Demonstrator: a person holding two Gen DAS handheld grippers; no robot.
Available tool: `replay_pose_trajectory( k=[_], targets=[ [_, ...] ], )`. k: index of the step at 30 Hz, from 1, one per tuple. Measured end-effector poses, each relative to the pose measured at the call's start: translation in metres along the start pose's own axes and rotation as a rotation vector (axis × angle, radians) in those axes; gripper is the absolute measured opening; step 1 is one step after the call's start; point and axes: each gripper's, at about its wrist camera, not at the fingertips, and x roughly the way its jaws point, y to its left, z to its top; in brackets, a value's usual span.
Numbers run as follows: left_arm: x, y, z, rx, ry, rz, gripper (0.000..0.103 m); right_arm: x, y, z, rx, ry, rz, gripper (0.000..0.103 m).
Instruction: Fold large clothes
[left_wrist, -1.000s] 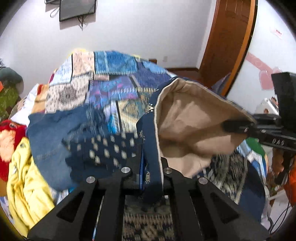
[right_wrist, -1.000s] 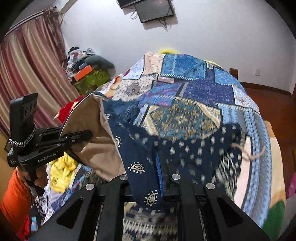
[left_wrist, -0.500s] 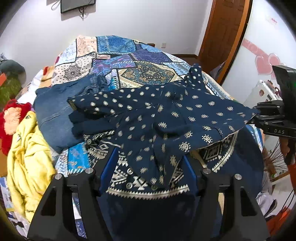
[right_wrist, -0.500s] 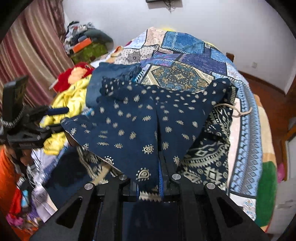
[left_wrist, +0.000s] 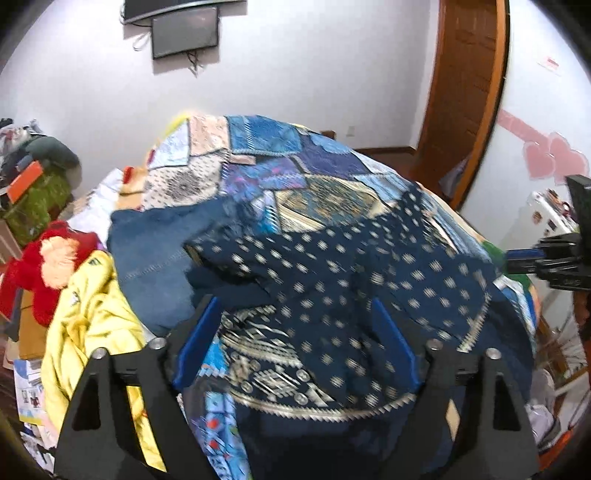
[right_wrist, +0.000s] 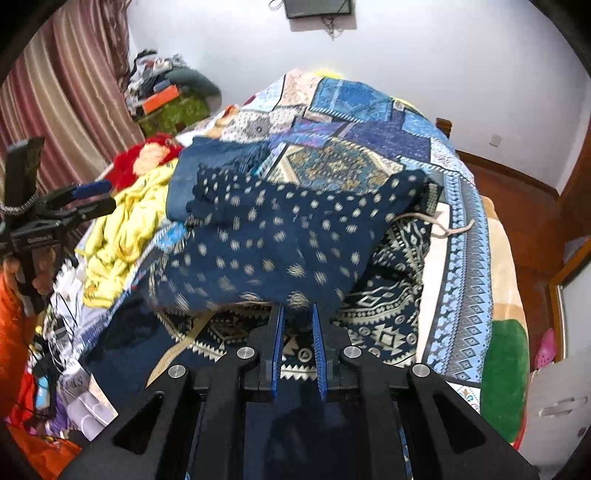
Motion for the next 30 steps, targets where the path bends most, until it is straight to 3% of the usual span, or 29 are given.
replay_pose_trajectory(
  k=[4,7,12,16,23,26,28,30],
  targets=[
    [0.030,0.018,0.005,-0.038,0.037,0.034,0.086,-0.010,-0.015,0.013,0.042,-0.065,0.003,0.011],
    [0.064,0.032,0.004,-0.086,0.091,0.049,0.086,0.000,-0.022,0.025,0.033,-0.083,-0.049,0.011],
    [0.120,0.051,-0.001,-0.173,0.173,0.040,0.086,0.057,-0.039,0.050,0.037,-0.031,-0.103,0.011],
    [0.156,0.056,0.000,-0.177,0.210,0.052,0.086,0.116,-0.055,0.067,0.050,0.029,-0.116,0.011],
    [0.214,0.066,0.008,-0.175,0.235,0.098,0.090,0.205,-0.086,0.089,0.011,0.117,-0.219,0.011],
    [0.225,0.077,0.014,-0.207,0.202,0.101,0.094,0.216,-0.095,0.095,-0.006,0.104,-0.208,0.011],
    [0.233,0.083,0.019,-0.196,0.187,0.188,0.094,0.216,-0.099,0.097,-0.011,0.102,-0.200,0.011],
    [0.238,0.089,0.019,-0.207,0.190,0.210,0.095,0.215,-0.098,0.095,-0.034,0.099,-0.210,0.011]
  ],
)
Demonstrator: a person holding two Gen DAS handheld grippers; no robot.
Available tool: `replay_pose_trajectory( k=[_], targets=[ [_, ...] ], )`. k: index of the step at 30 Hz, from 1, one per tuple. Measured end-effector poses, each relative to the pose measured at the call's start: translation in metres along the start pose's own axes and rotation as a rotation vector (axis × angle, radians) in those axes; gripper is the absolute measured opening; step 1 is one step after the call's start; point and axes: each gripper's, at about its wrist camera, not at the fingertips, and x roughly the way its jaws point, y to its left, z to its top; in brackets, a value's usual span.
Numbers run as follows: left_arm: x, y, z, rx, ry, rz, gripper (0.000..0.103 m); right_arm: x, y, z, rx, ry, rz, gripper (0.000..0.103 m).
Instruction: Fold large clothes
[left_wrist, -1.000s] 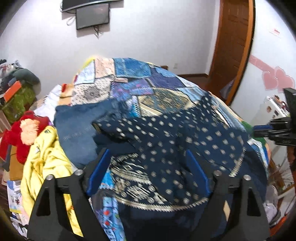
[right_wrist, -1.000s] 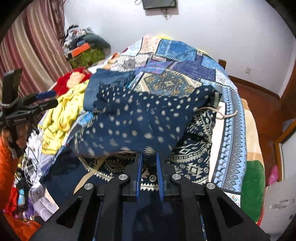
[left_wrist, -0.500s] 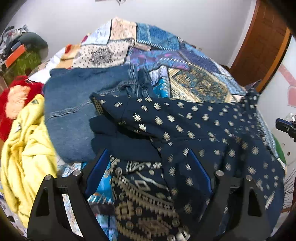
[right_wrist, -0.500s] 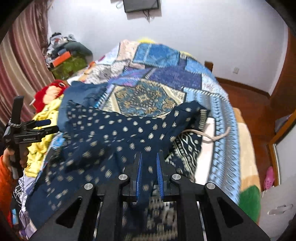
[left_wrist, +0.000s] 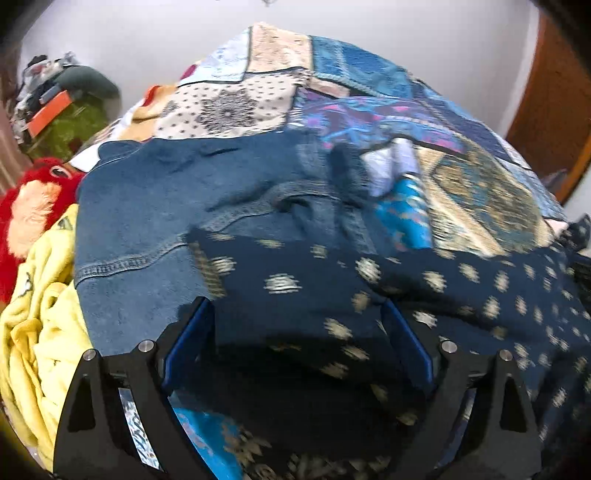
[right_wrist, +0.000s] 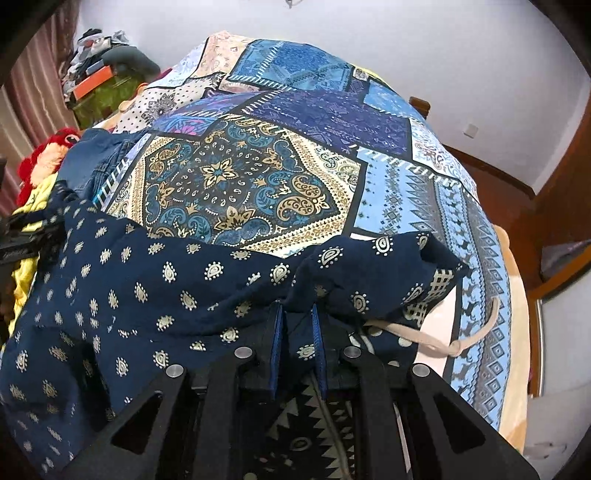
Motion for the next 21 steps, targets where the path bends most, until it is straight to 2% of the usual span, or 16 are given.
replay_pose_trajectory(
  k=[3,4,5,6,7,8,10,13,17,21],
  targets=[
    [0.004,0.008,-0.002,-0.028,0.005,-0.028,0.095,-0.006,0.004,-0.007,-0.027,-0.012,-0.048,0.013],
    [0.004,0.009,-0.003,-0.029,0.004,-0.026,0.095,-0.008,0.004,-0.009,-0.032,-0.015,-0.085,0.032],
    [0.003,0.010,-0.004,-0.029,0.004,-0.018,0.095,-0.010,0.004,-0.011,-0.037,-0.017,-0.187,0.078],
    [0.002,0.011,-0.005,-0.031,0.007,-0.009,0.095,-0.012,0.001,-0.015,-0.050,-0.041,-0.292,0.098],
    [0.001,0.012,-0.006,-0.036,0.012,0.002,0.095,-0.014,-0.002,-0.019,-0.057,-0.057,-0.310,0.103],
    [-0.001,0.013,-0.007,-0.042,0.017,0.011,0.095,-0.015,-0.010,-0.024,-0.042,-0.032,-0.292,0.103],
    [-0.007,0.017,-0.013,-0.055,0.029,0.013,0.095,-0.019,-0.032,-0.035,0.059,0.011,-0.185,0.103],
    [-0.021,0.023,-0.025,-0.062,0.032,0.010,0.095,-0.031,-0.052,-0.050,0.136,0.049,-0.158,0.103],
    [-0.045,0.027,-0.037,-0.046,0.043,0.009,0.094,-0.069,-0.065,-0.069,0.196,0.003,-0.115,0.103],
    [-0.069,0.032,-0.047,-0.033,0.032,-0.005,0.095,-0.087,-0.065,-0.075,0.223,-0.011,-0.039,0.103]
  ],
)
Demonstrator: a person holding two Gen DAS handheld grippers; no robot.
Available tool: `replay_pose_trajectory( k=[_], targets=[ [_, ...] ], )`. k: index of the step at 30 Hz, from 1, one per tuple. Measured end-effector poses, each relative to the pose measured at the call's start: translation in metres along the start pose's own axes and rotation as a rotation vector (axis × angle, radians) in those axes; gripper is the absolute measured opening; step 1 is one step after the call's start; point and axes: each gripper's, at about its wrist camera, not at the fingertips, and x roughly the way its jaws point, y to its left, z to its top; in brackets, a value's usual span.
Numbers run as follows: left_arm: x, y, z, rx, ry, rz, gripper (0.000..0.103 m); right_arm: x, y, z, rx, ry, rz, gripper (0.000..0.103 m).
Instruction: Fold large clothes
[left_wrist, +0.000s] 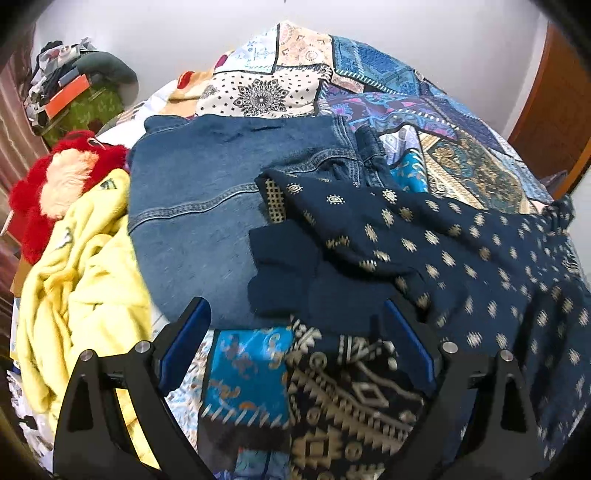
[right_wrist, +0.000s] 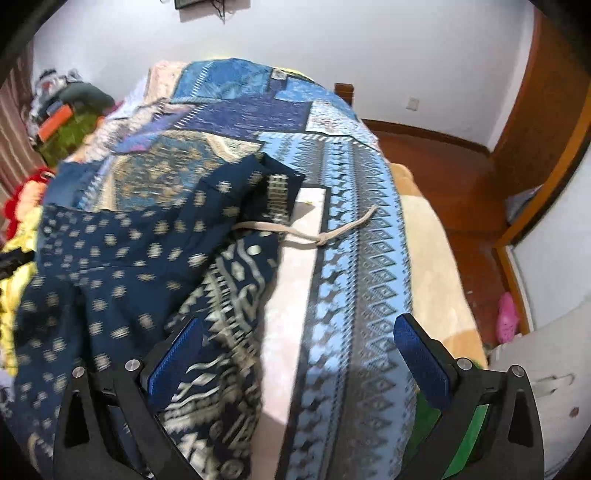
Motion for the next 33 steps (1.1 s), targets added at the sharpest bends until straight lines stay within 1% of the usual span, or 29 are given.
replay_pose_trajectory(
  k=[2,6,7,10,12,15,16,18,21,22,23,24,25,26,27,28,29,31,33],
  targets=[
    [-0.004,0.007,-0.003,-0.029,-0.002,-0.032,0.095,-0.002,0.002,0.000,0.012,0.000,0.035,0.103],
    [0.004,0.033,-0.005,-0.153,0.025,-0.126,0.094,0.013,0.006,0.010,0.039,0.017,0.079,0.103],
    [0.011,0.041,-0.005,-0.198,0.038,-0.154,0.094,0.020,0.005,0.014,0.053,0.022,0.092,0.103],
    [0.035,0.055,-0.004,-0.282,0.079,-0.227,0.094,0.040,0.003,0.023,0.101,0.042,0.150,0.103],
    [0.055,0.058,-0.001,-0.318,0.116,-0.265,0.094,0.057,0.005,0.031,0.118,0.059,0.194,0.102],
    [0.080,0.052,0.003,-0.336,0.149,-0.357,0.093,0.075,0.010,0.041,0.104,0.057,0.201,0.101],
    [0.086,0.048,0.004,-0.333,0.157,-0.368,0.091,0.080,0.013,0.044,0.091,0.051,0.193,0.100],
    [0.095,0.039,0.007,-0.305,0.152,-0.352,0.091,0.089,0.019,0.053,0.063,0.040,0.183,0.099],
    [0.093,0.025,0.016,-0.253,0.094,-0.312,0.091,0.101,0.027,0.065,0.048,0.037,0.179,0.099],
    [0.091,0.024,0.018,-0.242,0.080,-0.308,0.084,0.104,0.030,0.069,0.036,0.032,0.176,0.099],
    [0.091,0.022,0.019,-0.234,0.071,-0.313,0.072,0.106,0.034,0.072,0.021,0.023,0.167,0.098],
    [0.089,0.019,0.022,-0.234,0.065,-0.324,0.068,0.108,0.037,0.075,0.012,0.016,0.160,0.095],
    [0.088,0.018,0.024,-0.234,0.059,-0.323,0.059,0.109,0.040,0.078,0.005,0.008,0.164,0.086],
    [0.086,0.019,0.027,-0.228,0.052,-0.315,0.048,0.108,0.044,0.081,0.001,-0.003,0.177,0.068],
    [0.083,0.017,0.029,-0.218,0.042,-0.302,0.041,0.106,0.047,0.083,0.004,-0.004,0.212,0.055],
    [0.081,0.014,0.032,-0.206,0.037,-0.302,0.027,0.105,0.048,0.085,0.014,0.005,0.238,0.029],
    [0.079,0.013,0.034,-0.198,0.036,-0.292,0.025,0.103,0.052,0.090,0.032,0.010,0.252,0.021],
    [0.075,0.009,0.041,-0.153,0.029,-0.249,0.022,0.095,0.061,0.097,0.004,-0.018,0.228,0.018],
    [0.063,0.004,0.046,-0.101,-0.006,-0.184,0.022,0.083,0.073,0.106,-0.037,-0.058,0.206,0.017]
  ],
)
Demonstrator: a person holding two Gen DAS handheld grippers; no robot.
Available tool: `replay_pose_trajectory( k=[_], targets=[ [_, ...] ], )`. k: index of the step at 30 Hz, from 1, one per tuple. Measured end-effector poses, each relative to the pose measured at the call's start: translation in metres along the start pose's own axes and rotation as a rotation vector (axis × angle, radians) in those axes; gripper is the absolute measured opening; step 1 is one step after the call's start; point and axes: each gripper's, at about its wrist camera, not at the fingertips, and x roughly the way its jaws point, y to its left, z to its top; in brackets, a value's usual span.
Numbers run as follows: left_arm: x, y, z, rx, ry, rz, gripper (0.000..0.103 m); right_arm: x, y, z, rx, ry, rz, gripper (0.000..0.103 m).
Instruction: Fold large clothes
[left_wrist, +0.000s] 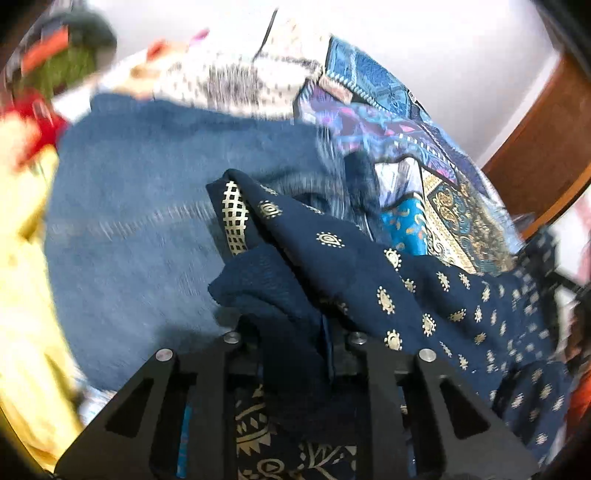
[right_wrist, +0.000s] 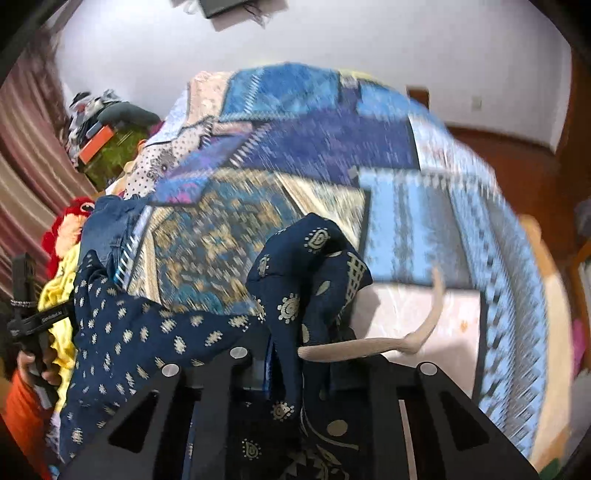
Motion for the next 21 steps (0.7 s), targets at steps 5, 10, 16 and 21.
replay_pose_trajectory(
  k=[5,10,16,21],
  targets=[
    [-0.038,0.000,0.033,0.022,-0.122,0.034,0.021,-0.020,0.031,0.038,-0.082,-0.098,-0.014,0.016],
    [-0.050,0.011,0.072,0.013,-0.195,0.082,0.021,-0.015,0.044,0.073,-0.103,-0.146,-0.045,0.016],
    [-0.008,0.038,0.102,-0.040,-0.138,0.107,0.021,0.037,0.031,0.099,-0.044,-0.112,-0.111,0.016],
    [0.044,0.056,0.092,-0.073,-0.048,0.119,0.025,0.081,0.015,0.090,-0.054,-0.062,-0.156,0.017]
  ],
)
